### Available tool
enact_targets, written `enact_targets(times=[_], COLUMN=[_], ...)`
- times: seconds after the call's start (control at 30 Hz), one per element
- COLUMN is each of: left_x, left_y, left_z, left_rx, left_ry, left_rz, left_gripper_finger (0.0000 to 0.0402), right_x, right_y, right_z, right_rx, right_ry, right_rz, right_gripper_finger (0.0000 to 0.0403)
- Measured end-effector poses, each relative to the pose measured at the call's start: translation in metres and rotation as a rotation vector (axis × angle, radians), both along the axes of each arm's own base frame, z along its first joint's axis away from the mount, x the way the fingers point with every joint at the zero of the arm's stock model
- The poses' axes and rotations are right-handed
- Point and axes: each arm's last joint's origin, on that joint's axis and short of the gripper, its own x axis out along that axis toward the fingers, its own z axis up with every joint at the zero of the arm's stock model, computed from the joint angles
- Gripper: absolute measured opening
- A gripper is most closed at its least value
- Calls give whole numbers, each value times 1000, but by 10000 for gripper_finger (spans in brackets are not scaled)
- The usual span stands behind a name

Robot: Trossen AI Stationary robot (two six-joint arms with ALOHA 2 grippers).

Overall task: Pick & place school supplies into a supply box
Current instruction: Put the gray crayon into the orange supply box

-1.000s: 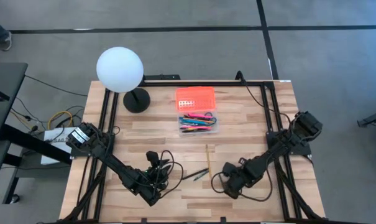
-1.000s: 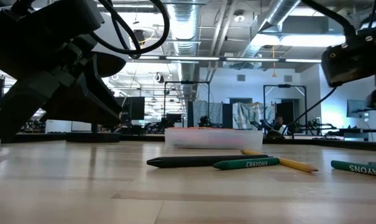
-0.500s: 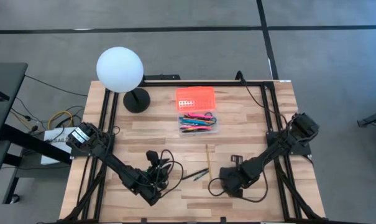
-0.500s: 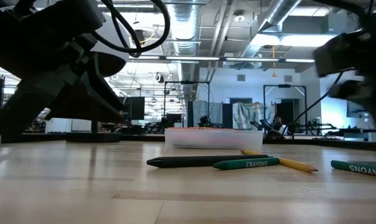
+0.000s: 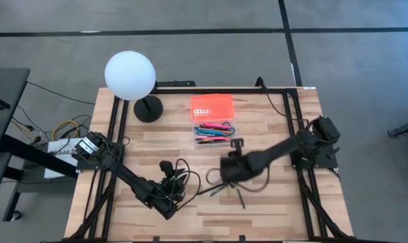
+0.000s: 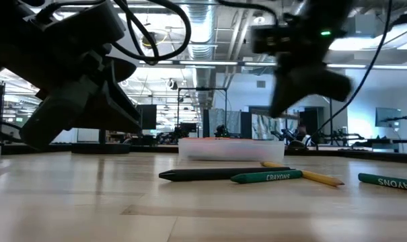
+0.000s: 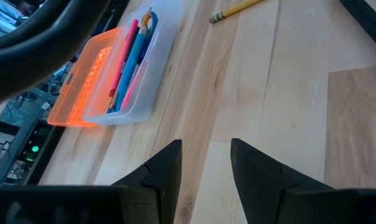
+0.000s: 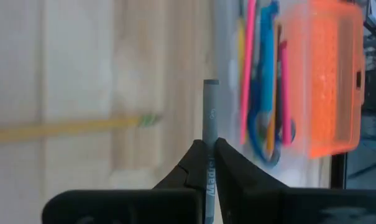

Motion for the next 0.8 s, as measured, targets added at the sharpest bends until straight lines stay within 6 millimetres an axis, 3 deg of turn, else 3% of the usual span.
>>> enact_targets(times=[0.27, 0.43, 0.6, 0.8], left_x=[0, 0, 0, 0], left_y=[0, 0, 0, 0], left_z=[0, 0, 0, 0], left_rx=[0, -1, -1, -2], left_ry=[0, -1, -1, -2], left_rz=[1, 1, 1, 2], left_gripper_finger=[132, 132, 132, 132], right_x=[33, 43, 47, 46], right_y=[-71, -107, -133, -147], right_z=[6, 9, 11, 11], right_rx=[-31, 44, 126, 154], right_ry=[-68, -128, -192, -232], right_rz=[0, 11, -7, -90], right_gripper_finger=[5, 10, 21, 37])
